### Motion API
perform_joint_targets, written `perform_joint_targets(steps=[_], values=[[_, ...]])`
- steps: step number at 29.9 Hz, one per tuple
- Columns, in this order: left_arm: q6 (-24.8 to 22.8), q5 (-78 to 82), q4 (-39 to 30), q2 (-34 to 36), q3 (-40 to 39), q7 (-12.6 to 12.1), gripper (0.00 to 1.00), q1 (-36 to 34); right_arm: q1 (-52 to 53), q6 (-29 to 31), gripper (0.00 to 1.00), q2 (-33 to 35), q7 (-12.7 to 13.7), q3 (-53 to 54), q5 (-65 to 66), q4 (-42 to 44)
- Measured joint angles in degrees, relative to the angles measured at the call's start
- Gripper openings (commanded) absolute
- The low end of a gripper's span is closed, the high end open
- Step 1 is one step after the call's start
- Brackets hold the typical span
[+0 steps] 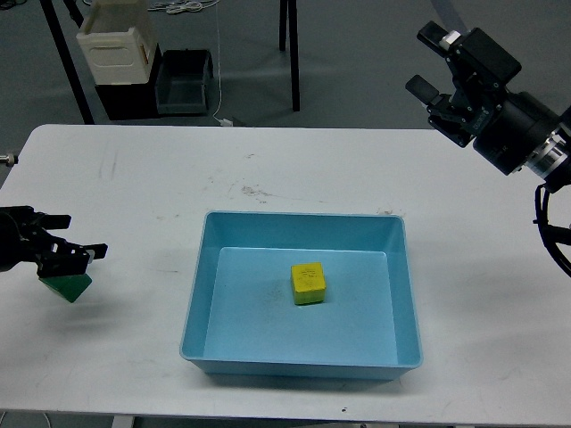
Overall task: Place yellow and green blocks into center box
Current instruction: 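Lower the left gripper and close it on the green block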
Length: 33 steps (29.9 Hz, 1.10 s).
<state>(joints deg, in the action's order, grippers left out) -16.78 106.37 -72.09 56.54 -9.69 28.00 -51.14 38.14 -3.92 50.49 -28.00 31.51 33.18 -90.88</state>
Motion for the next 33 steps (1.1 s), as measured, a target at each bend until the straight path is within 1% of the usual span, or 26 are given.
perform_joint_targets(steps=[7, 10, 15, 21, 25, 30, 33], values=[[0.02, 3.48, 2.99, -0.83, 2.93, -0.01, 1.00, -0.25, -6.39, -2.32, 0.99, 1.83, 0.00, 3.91, -0.05, -0.05], [0.02, 4.68, 4.70, -1.77, 3.59, -0.01, 1.00, -0.25, -7.02, -2.77, 0.99, 2.08, 0.00, 4.15, -0.05, 0.28], [0.02, 5.02, 5.66, -2.44, 5.67, 0.01, 1.00, -0.25, -7.62, -3.92, 0.99, 2.14, 0.00, 4.20, -0.05, 0.35], [0.02, 5.04, 9.25, -4.72, 6.89, -0.01, 1.00, -0.25, -7.72, -4.07, 0.99, 2.13, 0.00, 4.20, -0.05, 0.36], [0.07, 5.18, 10.46, -5.57, 7.29, 0.00, 1.00, -0.25, -7.83, -4.08, 0.99, 2.08, 0.00, 4.24, -0.05, 0.28], [0.14, 5.20, 11.75, -6.71, 8.87, -0.01, 0.98, -0.25, -8.70, -4.08, 0.99, 2.08, 0.00, 4.26, -0.07, 0.26], [0.45, 5.09, 11.97, -7.01, 10.32, -0.01, 0.93, -0.22, -8.83, -4.09, 0.99, 2.10, 0.00, 4.26, -0.07, 0.26]])
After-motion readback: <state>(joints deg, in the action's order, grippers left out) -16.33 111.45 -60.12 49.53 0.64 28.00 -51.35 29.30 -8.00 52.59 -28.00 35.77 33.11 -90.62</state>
